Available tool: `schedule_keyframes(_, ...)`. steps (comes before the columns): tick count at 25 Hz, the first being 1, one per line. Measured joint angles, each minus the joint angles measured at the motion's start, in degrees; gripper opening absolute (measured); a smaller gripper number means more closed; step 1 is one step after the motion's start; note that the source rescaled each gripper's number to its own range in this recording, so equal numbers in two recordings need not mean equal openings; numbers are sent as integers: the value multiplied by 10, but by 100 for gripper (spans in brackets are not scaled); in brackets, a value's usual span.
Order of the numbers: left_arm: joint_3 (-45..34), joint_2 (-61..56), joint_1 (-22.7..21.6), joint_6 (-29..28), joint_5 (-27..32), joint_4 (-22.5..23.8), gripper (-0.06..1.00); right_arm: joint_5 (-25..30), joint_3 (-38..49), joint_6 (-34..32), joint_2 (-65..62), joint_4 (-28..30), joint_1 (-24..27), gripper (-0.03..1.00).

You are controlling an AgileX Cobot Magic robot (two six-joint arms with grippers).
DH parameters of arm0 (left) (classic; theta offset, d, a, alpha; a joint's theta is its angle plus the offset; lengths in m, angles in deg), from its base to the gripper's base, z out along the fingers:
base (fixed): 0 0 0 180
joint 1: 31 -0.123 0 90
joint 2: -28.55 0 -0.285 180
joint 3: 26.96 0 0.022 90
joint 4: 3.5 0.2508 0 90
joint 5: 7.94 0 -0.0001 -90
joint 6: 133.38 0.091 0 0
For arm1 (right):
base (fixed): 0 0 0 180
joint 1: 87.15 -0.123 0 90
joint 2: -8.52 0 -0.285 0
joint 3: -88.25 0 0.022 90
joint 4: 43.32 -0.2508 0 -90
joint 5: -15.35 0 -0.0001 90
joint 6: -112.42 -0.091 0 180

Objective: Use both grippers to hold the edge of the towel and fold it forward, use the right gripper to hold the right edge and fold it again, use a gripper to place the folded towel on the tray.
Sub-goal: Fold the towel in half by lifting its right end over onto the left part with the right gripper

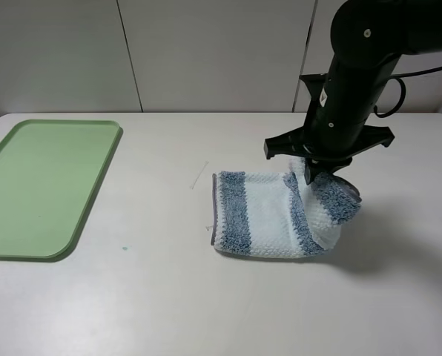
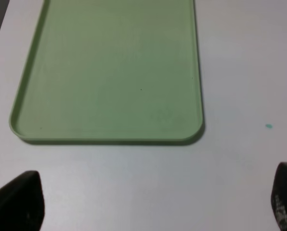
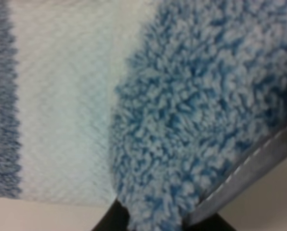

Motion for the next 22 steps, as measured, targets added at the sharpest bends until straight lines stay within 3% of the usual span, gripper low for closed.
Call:
schedule_keyframes(8,0,0,0,0,0,11,93,-7,-38,-10,62,-11,-52,9)
schedule_keyframes(22,0,0,0,0,0,92,93,-50,-39,-20,80,-41,-55,9)
